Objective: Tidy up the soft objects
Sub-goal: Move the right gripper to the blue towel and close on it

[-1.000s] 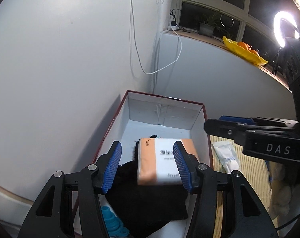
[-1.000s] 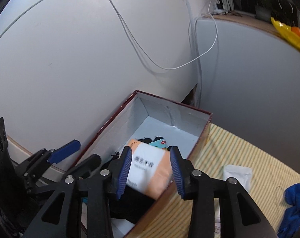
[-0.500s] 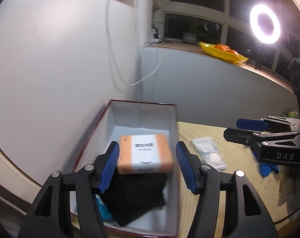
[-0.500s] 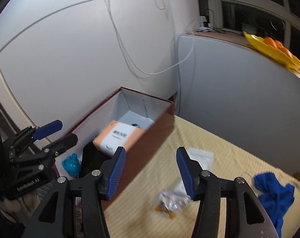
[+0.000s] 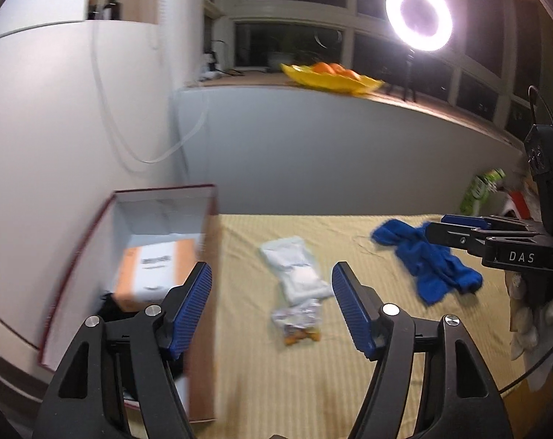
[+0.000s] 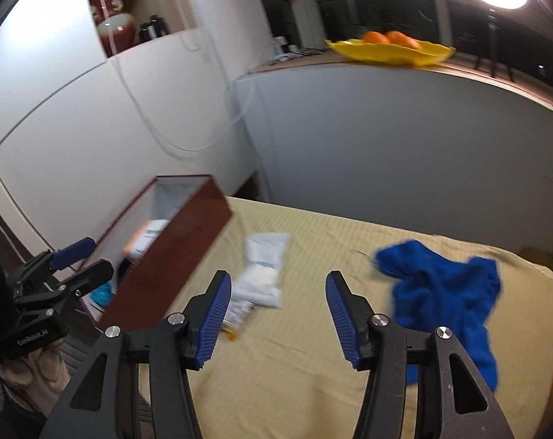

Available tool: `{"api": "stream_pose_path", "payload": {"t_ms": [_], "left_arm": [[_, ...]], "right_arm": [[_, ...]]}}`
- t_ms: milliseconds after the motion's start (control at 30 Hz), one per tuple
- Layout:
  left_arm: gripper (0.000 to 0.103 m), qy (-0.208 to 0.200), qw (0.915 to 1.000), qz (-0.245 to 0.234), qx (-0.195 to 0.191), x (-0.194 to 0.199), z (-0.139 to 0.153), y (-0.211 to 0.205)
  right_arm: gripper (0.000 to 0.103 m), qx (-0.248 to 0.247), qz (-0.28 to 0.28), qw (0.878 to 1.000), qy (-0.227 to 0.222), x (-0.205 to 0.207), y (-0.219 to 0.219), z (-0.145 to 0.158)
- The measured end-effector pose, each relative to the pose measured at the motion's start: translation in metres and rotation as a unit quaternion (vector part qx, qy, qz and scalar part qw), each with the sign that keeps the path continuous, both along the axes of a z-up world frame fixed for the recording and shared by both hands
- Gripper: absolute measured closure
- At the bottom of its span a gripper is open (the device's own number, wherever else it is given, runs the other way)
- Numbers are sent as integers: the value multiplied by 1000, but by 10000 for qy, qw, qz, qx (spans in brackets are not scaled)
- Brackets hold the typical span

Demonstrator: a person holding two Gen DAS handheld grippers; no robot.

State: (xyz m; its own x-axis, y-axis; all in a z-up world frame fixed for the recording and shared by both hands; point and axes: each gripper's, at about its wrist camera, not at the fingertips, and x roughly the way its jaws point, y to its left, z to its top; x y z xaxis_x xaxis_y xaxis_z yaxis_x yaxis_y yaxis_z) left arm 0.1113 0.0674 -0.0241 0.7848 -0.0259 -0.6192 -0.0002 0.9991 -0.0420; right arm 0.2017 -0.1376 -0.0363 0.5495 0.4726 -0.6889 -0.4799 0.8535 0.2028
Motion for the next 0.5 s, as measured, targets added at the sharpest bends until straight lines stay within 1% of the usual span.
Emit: {"api": "stream_pose_path", "payload": {"t_ms": [33,167,300,500], "left_arm": [[35,34,10000,-56,-5,2,-2,-6],[35,269,9988,-380,-125,14,-14,-31],[35,511,9960,-681,-287,31,-25,-55],[35,817,9892,-1068,-584,55,-41,-89]], "right_arm": [[49,-56,-43,10000,16,0,-8,-3],[49,-253,-236,9993,138,4,-42,-12],[48,-141,-528,9978,380,14,-80,-22],[46,-122,-863,9946,559,33,-121,-35]]}}
